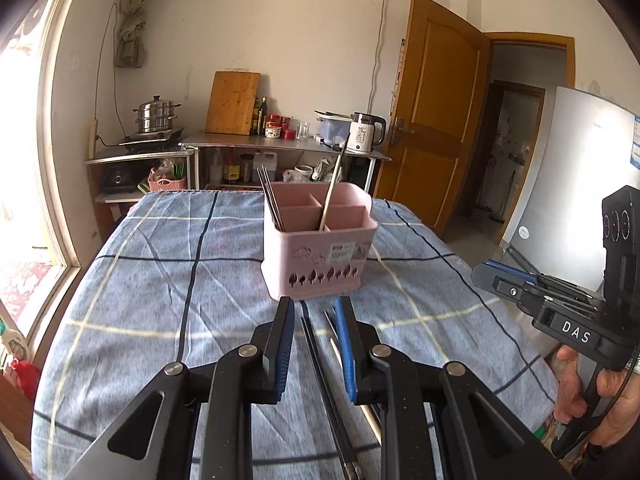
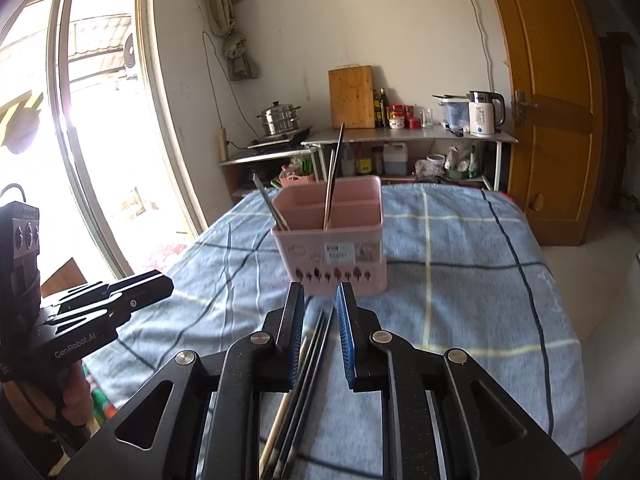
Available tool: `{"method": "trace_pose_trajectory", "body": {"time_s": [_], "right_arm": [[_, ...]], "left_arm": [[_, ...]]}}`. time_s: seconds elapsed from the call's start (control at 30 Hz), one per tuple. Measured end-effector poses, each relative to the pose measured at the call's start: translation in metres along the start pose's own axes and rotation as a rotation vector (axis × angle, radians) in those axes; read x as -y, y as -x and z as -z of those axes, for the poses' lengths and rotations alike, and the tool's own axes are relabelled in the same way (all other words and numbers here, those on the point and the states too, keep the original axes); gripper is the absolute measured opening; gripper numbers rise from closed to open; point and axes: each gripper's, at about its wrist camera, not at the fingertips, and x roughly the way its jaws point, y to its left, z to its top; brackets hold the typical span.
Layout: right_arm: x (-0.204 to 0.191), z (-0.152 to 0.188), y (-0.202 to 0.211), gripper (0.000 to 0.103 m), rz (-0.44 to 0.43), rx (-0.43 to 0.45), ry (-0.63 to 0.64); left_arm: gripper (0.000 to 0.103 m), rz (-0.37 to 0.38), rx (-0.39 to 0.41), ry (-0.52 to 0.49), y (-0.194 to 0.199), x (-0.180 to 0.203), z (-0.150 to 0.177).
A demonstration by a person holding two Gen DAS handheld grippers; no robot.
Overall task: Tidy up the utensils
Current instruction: 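Open both grippers and move them back over the remaining chopsticks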
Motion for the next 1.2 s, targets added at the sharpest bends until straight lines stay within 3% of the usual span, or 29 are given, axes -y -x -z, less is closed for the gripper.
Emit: {"method": "trace_pose_trajectory", "body": {"time_s": [0.63,1.2], "right_arm": [[-0.002,0.047,-0.006,0.018,0.011,-0.086,-0.013],[-0.002,0.062,-0.082,0.018,-0.012,-0.234,-0.023]], "left_arm": [[0.021,0.006,-0.091,0.008,-0.016,0.003,0.045],[0.021,0.013,-0.271,0.055,-0.112,-0.015,0.06]]}}
